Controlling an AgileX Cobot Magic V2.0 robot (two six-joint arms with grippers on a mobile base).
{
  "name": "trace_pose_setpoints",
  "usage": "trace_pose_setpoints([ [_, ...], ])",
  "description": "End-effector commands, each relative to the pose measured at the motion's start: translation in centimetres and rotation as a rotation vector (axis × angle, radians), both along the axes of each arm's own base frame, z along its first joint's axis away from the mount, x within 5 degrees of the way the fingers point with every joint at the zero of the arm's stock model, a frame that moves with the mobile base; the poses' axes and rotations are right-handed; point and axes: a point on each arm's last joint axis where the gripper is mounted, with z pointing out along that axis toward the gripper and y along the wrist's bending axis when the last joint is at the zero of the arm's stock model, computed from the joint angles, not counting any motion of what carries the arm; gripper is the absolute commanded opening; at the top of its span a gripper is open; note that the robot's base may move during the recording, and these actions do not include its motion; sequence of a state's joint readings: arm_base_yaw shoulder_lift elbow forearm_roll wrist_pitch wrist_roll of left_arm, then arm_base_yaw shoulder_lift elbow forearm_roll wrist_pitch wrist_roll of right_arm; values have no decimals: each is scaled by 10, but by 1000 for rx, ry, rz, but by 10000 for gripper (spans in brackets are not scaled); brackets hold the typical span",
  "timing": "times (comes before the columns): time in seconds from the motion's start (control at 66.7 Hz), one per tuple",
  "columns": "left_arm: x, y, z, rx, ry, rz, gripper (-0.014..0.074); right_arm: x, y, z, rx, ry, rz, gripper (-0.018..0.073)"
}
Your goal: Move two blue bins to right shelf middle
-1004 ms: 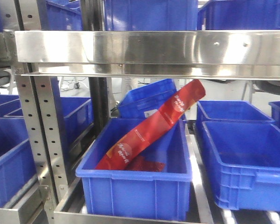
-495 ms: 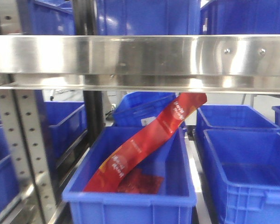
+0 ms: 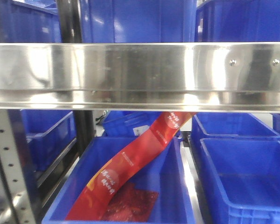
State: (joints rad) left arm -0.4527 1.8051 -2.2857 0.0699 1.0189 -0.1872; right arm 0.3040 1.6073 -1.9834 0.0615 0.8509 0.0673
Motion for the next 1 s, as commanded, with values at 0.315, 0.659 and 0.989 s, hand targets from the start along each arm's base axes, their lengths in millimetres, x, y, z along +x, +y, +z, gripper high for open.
trace_pose_setpoints([
  [0.315, -10, -12, 21, -132, -113, -71, -111, -8, 9, 17, 105, -77, 55, -153],
  [0.659, -9, -12, 20, -131, -111, -71, -111, -8, 9, 17, 105, -77, 55, -153],
  [0.989, -9, -12, 20, -131, -111, -71, -111, -8, 9, 17, 105, -77, 55, -153],
])
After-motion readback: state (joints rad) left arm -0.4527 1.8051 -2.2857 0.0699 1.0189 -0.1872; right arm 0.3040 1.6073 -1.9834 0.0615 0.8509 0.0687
